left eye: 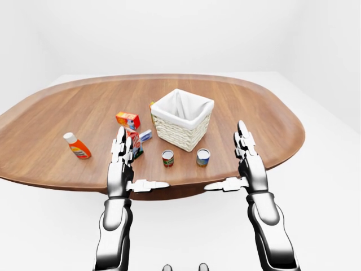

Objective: Pick up the alphabet soup, and put it in the basket.

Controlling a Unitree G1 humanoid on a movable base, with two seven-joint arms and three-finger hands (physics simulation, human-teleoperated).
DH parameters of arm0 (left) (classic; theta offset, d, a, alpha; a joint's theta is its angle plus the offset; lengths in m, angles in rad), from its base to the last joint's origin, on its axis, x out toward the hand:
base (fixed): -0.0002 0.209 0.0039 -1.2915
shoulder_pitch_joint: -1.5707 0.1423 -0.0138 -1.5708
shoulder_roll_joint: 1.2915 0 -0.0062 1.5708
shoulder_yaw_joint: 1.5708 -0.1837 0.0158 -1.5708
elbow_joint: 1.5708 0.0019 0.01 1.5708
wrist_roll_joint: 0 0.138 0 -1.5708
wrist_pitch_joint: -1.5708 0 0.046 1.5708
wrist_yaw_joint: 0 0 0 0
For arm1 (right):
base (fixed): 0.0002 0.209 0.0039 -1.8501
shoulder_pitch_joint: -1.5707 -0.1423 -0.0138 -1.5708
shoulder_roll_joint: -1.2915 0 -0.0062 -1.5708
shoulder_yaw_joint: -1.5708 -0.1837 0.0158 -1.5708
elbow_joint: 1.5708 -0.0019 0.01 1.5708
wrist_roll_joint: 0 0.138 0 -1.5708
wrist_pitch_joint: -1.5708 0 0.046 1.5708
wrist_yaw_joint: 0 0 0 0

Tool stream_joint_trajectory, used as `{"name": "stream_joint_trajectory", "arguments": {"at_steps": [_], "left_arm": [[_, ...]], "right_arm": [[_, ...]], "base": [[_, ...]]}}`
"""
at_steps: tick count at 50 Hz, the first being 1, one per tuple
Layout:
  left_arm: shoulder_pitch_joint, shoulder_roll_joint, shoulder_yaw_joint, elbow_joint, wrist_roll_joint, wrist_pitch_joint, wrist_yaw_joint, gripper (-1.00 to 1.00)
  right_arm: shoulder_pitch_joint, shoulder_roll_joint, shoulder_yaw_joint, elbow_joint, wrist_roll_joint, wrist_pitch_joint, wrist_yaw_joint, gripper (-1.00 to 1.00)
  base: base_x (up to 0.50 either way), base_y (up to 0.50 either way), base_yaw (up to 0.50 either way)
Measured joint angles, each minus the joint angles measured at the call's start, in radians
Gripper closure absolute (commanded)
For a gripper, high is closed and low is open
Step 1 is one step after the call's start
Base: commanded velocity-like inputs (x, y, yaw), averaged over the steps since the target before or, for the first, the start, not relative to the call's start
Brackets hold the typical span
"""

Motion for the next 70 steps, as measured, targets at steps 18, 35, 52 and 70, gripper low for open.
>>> {"name": "stream_joint_trajectory", "arguments": {"at_steps": [18,35,52,70], "left_arm": [[0.000,0.000,0.000,-0.002,0.000,0.002,0.000,-1.00],[-0.001,0.000,0.001,0.001,0.001,0.000,0.001,-1.00],[-0.001,0.000,0.001,0.001,0.000,0.001,0.002,-1.00],[-0.003,0.000,0.002,0.006,0.001,-0.002,0.004,-1.00]], "right_arm": [[-0.002,0.000,0.002,0.002,-0.008,0.000,-0.002,-1.00],[0.000,0.001,0.007,0.003,-0.014,0.000,-0.004,-1.00],[0.000,0.002,0.009,0.006,-0.018,0.000,-0.005,-1.00],[-0.002,0.002,0.013,0.024,-0.028,0.000,-0.009,-1.00]], "base": [[0.18,0.00,0.00],[0.18,0.00,0.00],[0.18,0.00,0.00],[0.18,0.00,0.00]]}}
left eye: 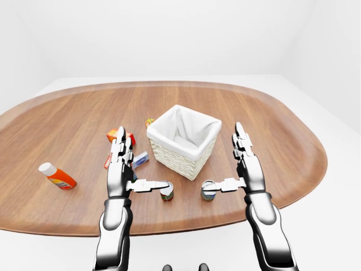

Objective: Pick up the alphabet soup, and put it in the basket.

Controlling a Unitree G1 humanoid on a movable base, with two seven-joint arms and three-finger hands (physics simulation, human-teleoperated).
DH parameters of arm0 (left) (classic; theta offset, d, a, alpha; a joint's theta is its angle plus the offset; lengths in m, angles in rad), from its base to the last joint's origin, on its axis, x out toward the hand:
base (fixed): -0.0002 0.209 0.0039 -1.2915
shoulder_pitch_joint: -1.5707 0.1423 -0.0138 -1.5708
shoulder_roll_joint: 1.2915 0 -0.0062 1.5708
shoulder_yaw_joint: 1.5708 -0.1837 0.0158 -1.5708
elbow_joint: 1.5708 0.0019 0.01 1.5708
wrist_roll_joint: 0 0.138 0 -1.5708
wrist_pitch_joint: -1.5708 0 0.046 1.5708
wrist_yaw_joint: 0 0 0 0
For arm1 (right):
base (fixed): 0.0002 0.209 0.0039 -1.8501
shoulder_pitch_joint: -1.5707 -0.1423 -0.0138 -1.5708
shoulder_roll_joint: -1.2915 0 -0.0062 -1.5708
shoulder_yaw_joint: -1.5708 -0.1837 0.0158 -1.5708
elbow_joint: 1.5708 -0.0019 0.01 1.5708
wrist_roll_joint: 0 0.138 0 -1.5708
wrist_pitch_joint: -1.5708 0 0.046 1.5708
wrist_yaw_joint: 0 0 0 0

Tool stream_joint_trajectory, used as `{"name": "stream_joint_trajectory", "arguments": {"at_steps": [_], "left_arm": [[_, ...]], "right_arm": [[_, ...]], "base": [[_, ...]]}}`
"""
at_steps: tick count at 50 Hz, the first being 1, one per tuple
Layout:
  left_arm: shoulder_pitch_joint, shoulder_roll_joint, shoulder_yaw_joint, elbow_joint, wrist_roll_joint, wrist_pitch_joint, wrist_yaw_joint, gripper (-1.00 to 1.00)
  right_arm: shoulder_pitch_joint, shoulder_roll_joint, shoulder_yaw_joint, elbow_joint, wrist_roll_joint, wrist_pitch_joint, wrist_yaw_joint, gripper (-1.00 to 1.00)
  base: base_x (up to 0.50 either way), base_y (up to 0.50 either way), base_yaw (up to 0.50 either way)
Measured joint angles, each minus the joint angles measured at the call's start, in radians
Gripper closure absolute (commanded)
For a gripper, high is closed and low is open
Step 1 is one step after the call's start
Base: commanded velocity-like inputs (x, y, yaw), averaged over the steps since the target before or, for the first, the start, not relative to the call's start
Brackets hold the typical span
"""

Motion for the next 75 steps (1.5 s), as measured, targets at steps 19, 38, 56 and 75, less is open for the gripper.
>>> {"name": "stream_joint_trajectory", "arguments": {"at_steps": [19,38,56,75], "left_arm": [[0.000,0.001,0.001,-0.002,-0.001,0.002,-0.001,-1.00],[0.000,0.001,0.001,-0.005,-0.002,0.005,-0.003,-1.00],[0.001,0.000,0.000,-0.003,0.000,0.003,0.000,-1.00],[0.002,0.000,0.002,-0.006,-0.001,0.003,0.000,-1.00]], "right_arm": [[-0.004,0.000,0.003,0.015,-0.011,0.000,-0.002,-1.00],[-0.001,0.001,0.013,0.003,-0.025,0.000,-0.002,-1.00],[0.007,0.000,0.022,0.005,-0.035,0.000,0.002,-1.00],[0.089,-0.010,0.038,-0.003,-0.052,0.000,0.008,-1.00]], "base": [[0.18,0.00,0.00],[0.12,0.00,0.00],[0.00,0.00,0.00],[0.00,0.00,0.00]]}}
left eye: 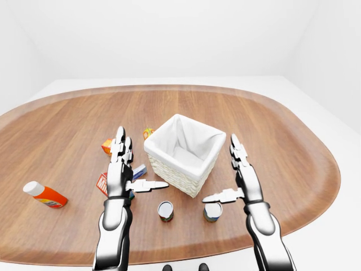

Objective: Pick up the alphabet soup, and put it in the basket.

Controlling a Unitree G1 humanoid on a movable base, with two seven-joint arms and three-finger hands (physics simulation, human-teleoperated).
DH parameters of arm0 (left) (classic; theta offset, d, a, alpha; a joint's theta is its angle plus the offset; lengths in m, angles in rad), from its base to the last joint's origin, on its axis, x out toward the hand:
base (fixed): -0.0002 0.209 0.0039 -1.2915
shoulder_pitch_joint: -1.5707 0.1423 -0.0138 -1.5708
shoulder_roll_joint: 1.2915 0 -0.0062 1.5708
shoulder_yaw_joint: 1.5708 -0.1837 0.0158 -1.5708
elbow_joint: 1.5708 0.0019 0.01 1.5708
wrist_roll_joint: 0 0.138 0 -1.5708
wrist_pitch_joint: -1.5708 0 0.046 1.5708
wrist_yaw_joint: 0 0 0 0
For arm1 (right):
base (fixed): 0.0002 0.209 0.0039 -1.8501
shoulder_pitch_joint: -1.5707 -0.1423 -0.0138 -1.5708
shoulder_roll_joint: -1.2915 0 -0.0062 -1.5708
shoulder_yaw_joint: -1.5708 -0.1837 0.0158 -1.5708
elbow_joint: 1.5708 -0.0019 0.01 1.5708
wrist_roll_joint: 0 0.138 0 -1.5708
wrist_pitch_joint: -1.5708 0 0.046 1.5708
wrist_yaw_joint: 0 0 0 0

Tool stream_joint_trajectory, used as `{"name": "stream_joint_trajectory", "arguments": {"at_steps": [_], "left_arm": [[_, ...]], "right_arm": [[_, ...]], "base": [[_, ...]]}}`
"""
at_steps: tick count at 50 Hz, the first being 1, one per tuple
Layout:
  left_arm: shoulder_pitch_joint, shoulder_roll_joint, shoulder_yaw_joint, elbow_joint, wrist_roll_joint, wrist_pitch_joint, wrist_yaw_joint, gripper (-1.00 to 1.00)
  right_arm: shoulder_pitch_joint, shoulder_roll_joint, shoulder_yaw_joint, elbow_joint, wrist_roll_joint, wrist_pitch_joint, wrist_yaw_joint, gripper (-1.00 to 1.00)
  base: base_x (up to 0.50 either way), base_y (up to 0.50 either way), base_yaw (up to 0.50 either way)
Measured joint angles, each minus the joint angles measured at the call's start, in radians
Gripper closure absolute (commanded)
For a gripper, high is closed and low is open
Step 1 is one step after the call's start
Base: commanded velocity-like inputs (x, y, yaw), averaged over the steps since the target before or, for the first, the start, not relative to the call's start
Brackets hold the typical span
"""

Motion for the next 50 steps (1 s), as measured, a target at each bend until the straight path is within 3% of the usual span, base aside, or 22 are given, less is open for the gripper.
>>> {"name": "stream_joint_trajectory", "arguments": {"at_steps": [15,36,45,50], "left_arm": [[0.002,0.000,0.000,0.004,0.004,-0.006,0.001,-1.00],[0.003,0.000,0.000,0.005,0.009,-0.008,0.003,-1.00],[0.003,0.000,0.000,0.006,0.010,-0.008,0.004,-1.00],[0.004,0.000,-0.001,0.004,0.011,-0.007,0.005,-1.00]], "right_arm": [[0.117,-0.015,0.001,-0.039,0.002,-0.020,0.007,-1.00],[0.285,-0.050,0.043,-0.038,-0.025,-0.140,-0.017,-1.00],[0.328,-0.068,0.067,-0.035,-0.037,-0.175,-0.035,-1.00],[0.341,-0.078,0.077,-0.028,-0.043,-0.175,-0.045,-1.00]], "base": [[0.00,0.00,0.00],[0.00,0.00,0.00],[0.00,0.00,0.00],[0.00,0.00,0.00]]}}
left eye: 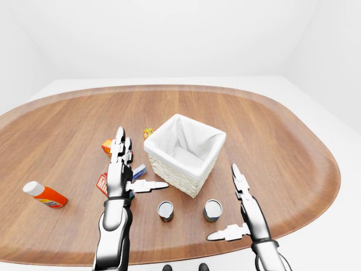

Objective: Pick up the alphabet soup, and put it in the basket.

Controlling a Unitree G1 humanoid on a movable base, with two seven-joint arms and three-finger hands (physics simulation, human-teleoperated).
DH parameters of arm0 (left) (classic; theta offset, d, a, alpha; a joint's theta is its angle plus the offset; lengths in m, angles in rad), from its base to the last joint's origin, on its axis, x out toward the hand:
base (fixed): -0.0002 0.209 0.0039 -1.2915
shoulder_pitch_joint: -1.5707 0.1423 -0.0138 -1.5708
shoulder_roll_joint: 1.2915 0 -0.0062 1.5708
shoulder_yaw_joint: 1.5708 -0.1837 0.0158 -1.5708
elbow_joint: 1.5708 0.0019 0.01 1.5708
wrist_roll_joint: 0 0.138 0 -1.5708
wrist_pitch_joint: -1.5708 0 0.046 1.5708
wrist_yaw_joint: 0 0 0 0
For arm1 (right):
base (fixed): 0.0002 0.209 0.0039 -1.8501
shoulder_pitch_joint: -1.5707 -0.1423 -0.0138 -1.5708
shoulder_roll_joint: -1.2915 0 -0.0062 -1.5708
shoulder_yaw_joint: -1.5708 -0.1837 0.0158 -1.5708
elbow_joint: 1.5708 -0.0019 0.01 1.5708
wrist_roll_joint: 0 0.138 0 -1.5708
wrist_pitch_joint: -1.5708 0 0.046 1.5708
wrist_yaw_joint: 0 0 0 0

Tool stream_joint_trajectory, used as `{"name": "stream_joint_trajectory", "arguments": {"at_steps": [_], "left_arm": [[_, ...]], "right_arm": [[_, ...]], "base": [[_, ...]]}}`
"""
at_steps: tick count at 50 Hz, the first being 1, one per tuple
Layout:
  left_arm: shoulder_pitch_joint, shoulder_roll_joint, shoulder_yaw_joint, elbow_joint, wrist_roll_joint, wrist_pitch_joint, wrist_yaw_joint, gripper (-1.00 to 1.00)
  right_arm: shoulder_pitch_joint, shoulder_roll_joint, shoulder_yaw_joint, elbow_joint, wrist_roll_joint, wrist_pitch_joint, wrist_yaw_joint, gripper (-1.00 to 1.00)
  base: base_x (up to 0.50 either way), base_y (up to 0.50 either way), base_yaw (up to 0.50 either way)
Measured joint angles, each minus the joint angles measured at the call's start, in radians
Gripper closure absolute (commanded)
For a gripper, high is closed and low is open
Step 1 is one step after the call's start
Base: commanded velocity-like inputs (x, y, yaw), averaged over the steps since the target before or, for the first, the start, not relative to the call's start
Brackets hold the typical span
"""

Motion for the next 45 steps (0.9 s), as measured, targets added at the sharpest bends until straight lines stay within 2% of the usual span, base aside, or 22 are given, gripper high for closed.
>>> {"name": "stream_joint_trajectory", "arguments": {"at_steps": [16,45], "left_arm": [[0.003,0.000,0.000,-0.006,-0.002,0.003,-0.002,-1.00],[0.001,0.000,-0.001,-0.009,-0.003,0.006,-0.005,-1.00]], "right_arm": [[-0.011,-0.007,-0.006,0.080,-0.013,0.000,-0.017,-1.00],[-0.103,0.031,-0.073,0.327,-0.059,0.000,-0.017,-1.00]], "base": [[0.00,0.00,0.00],[0.00,0.00,0.00]]}}
